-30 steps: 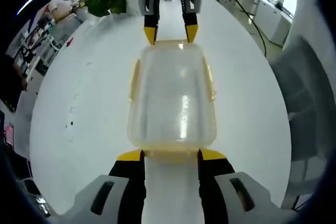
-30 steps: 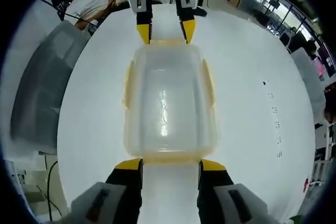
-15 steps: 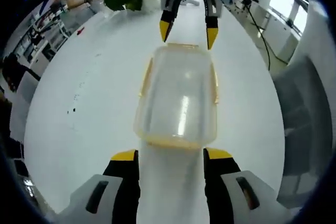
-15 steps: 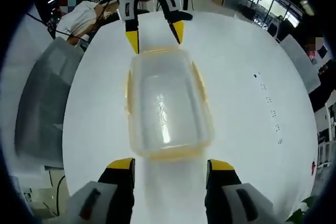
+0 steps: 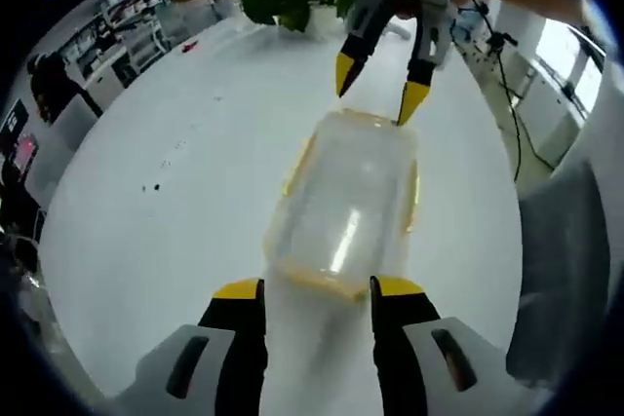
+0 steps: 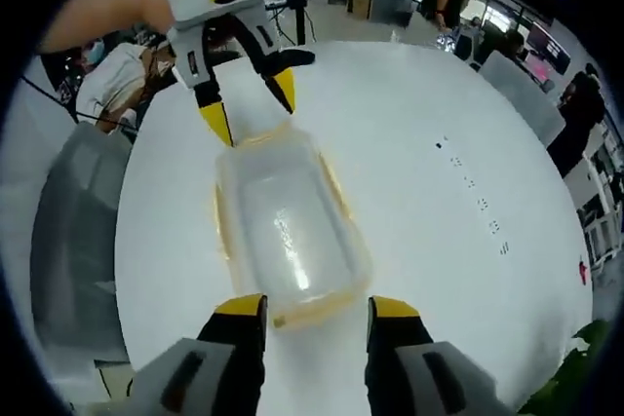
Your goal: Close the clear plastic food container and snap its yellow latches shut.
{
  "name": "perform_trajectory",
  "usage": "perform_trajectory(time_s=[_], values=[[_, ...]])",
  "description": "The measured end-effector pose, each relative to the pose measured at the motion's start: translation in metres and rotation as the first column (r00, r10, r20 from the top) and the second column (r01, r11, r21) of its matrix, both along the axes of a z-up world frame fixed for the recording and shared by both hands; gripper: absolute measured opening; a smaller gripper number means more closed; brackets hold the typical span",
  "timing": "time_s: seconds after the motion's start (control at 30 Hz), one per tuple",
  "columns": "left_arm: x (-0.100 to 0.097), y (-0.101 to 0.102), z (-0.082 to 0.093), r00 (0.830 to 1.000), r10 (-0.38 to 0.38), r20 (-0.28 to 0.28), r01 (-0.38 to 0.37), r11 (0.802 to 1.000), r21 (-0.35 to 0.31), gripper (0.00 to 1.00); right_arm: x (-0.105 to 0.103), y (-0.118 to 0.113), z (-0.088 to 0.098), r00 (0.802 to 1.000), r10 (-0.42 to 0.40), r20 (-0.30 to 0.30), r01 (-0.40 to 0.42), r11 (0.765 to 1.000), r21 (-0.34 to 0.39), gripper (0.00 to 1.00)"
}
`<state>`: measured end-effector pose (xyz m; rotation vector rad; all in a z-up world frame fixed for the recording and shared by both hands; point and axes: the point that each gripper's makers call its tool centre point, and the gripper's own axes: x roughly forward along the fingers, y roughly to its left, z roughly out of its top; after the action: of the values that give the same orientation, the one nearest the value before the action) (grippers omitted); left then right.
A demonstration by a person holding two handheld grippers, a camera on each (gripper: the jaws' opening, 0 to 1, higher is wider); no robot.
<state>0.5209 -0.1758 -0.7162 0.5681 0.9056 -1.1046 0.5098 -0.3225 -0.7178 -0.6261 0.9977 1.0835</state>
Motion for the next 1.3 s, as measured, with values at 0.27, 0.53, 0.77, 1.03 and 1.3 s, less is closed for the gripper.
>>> perform_trajectory(time_s=[0.27,0.53,0.77,1.03,1.3], values=[[-0.001,-0.001,-0.002,0.996,0.093,-0.011,-0.093,0.996,0.002,0.38,-0.001,-0.001,-0.003,0.99,-0.128,-0.065,0.128,0.992,0.004,0.38],[0.002,0.004,-0.006,0.981,0.193,-0.021,-0.193,0.981,0.008,0.35,0.008,0.0,-0.003,0.969,-0.242,-0.059,0.243,0.97,0.01,0.34],[0.0,0.0,-0.006,0.956,0.286,-0.065,-0.287,0.958,-0.009,0.34,0.008,0.0,-0.007,0.934,-0.344,-0.098,0.347,0.938,0.013,0.35],[0.003,-0.004,-0.009,0.914,0.39,-0.116,-0.396,0.918,-0.036,0.33,0.008,-0.003,-0.01,0.895,-0.429,-0.118,0.434,0.901,0.019,0.35],[0.001,-0.005,-0.012,0.901,0.415,-0.126,-0.422,0.906,-0.04,0.31,0.005,-0.001,-0.015,0.864,-0.479,-0.154,0.492,0.869,0.056,0.34]])
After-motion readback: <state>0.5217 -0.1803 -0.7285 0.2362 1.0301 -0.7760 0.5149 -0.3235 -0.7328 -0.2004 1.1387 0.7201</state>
